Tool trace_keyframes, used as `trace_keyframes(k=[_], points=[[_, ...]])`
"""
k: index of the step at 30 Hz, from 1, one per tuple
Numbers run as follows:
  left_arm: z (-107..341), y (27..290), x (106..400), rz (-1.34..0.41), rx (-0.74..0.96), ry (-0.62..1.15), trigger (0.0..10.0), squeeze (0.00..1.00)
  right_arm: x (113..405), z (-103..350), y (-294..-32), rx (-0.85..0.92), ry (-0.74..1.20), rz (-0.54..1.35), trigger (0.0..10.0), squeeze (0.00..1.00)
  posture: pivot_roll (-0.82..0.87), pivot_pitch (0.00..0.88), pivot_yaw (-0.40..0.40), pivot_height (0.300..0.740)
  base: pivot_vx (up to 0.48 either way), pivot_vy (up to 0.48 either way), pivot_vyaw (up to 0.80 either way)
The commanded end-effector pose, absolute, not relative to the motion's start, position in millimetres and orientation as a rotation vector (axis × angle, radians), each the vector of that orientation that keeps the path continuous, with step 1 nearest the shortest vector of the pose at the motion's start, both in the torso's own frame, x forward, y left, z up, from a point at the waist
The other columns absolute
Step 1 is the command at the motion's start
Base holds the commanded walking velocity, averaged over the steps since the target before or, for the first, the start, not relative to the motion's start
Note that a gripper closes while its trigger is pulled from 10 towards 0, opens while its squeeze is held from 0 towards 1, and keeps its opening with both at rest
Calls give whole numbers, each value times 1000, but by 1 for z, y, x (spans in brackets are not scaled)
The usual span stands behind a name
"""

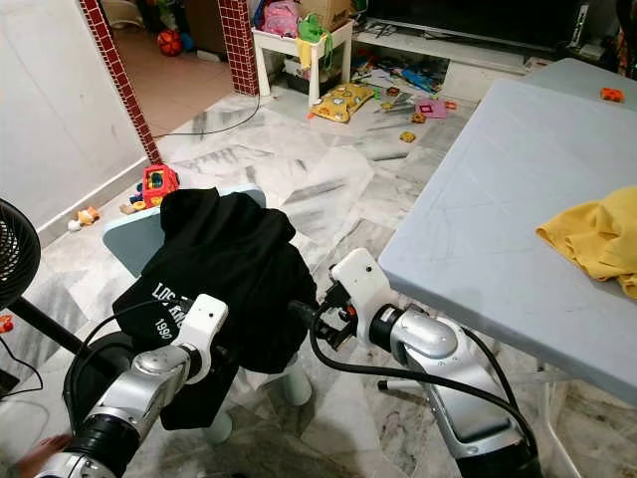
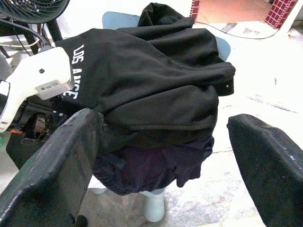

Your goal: Hang hanger

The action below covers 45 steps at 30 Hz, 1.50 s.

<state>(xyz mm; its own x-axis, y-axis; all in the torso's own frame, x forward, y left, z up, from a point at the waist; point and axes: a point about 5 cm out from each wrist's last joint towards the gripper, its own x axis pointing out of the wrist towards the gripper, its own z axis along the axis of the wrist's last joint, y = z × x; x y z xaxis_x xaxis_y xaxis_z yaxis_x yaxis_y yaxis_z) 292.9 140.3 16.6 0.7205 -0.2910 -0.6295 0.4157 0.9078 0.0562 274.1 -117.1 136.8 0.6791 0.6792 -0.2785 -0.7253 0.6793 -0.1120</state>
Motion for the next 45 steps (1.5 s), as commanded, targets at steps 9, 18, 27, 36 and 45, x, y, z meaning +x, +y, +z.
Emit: trace_keyframes(k=[9,18,27,36,45], points=[[22,151,300,-340,211,596,0,0,274,140,-116,-233,204,801,10000,0,-121,75,17,740,0,0,0],[32,166,306,-268,186,524,0,0,275,138,-114,-225,203,796,10000,0,-110,73,14,740,0,0,0],[60,166,317,-237,69,350,0,0,276,138,-114,-233,198,796,10000,0,-115,71,13,740,0,0,0],[113,197,314,-232,12,162,0,0,278,138,-118,-240,194,781,10000,0,-99,73,4,740,0,0,0],[109,254,287,-35,51,213,0,0,279,137,-115,-245,189,789,10000,0,-81,81,-7,740,0,0,0]])
